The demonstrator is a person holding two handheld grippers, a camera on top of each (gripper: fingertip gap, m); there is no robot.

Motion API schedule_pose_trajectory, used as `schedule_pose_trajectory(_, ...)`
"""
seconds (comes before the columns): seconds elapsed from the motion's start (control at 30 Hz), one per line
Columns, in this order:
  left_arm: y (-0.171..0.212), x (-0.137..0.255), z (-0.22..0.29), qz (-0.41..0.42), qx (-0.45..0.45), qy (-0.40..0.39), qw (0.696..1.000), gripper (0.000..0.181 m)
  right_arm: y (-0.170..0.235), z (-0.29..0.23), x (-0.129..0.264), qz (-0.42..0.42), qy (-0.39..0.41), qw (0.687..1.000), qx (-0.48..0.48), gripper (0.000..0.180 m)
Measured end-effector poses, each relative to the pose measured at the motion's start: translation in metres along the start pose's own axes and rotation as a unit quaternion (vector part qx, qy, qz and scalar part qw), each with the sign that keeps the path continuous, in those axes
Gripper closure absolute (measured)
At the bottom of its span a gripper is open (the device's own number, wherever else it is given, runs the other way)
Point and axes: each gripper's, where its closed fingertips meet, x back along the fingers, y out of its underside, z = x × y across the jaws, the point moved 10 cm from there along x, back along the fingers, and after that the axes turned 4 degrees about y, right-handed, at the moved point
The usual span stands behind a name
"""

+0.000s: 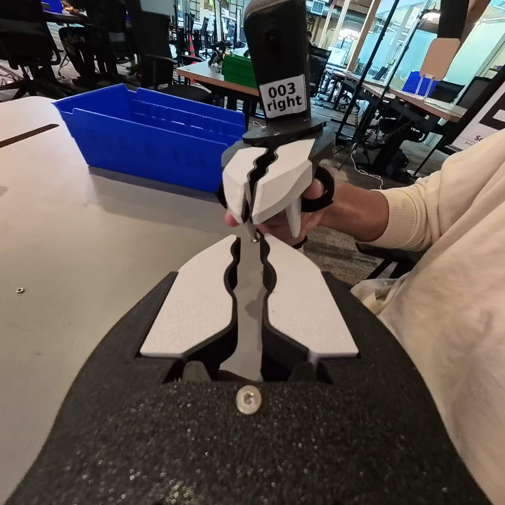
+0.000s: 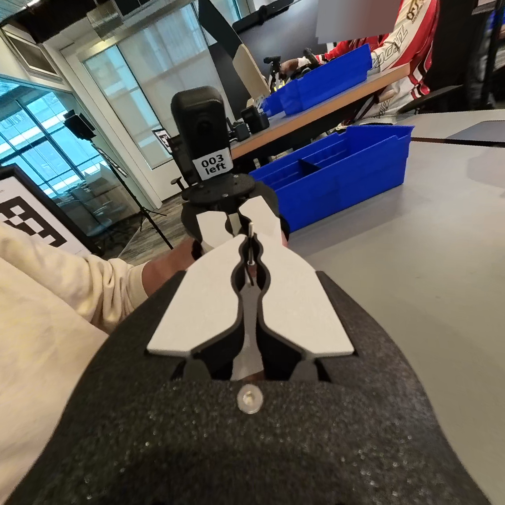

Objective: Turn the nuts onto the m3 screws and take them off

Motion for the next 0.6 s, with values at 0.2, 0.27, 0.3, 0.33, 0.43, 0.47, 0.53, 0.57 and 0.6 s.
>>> schedule_pose_trajectory(0.2,0.002,0.000,0.000,0.004,-0.009,0.000,1.000,0.176,0.000,0.001,-0.001,-0.010,0.010,1.000,0.004,0.177)
schedule_pose_trajectory(0.27,0.004,0.001,-0.002,0.004,-0.009,-0.005,1.000,0.177,0.000,0.002,-0.001,-0.011,0.021,1.000,0.013,0.174)
schedule_pose_trajectory(0.3,0.005,0.002,-0.003,0.006,-0.010,-0.010,1.000,0.177,-0.001,0.002,0.000,-0.013,0.026,0.999,0.018,0.161)
schedule_pose_trajectory(0.33,0.008,0.003,-0.005,0.010,-0.010,-0.022,1.000,0.177,-0.002,0.004,0.003,-0.015,0.033,0.999,0.020,0.149)
schedule_pose_trajectory(0.43,0.022,0.011,-0.012,0.035,0.016,-0.051,0.998,0.177,-0.010,0.018,0.017,-0.033,0.089,0.994,0.050,0.146)
schedule_pose_trajectory(0.47,0.029,0.014,-0.014,0.044,0.022,-0.064,0.997,0.177,-0.012,0.027,0.021,-0.049,0.121,0.990,0.059,0.144)
schedule_pose_trajectory(0.53,0.042,0.018,-0.021,0.045,0.024,-0.106,0.993,0.177,-0.015,0.051,0.023,-0.093,0.196,0.974,0.066,0.140)
schedule_pose_trajectory(0.57,0.046,0.020,-0.024,0.047,0.023,-0.126,0.991,0.177,-0.015,0.065,0.022,-0.122,0.240,0.960,0.074,0.139)
schedule_pose_trajectory(0.6,0.050,0.022,-0.028,0.051,0.021,-0.143,0.988,0.177,-0.014,0.079,0.017,-0.155,0.281,0.943,0.090,0.138)
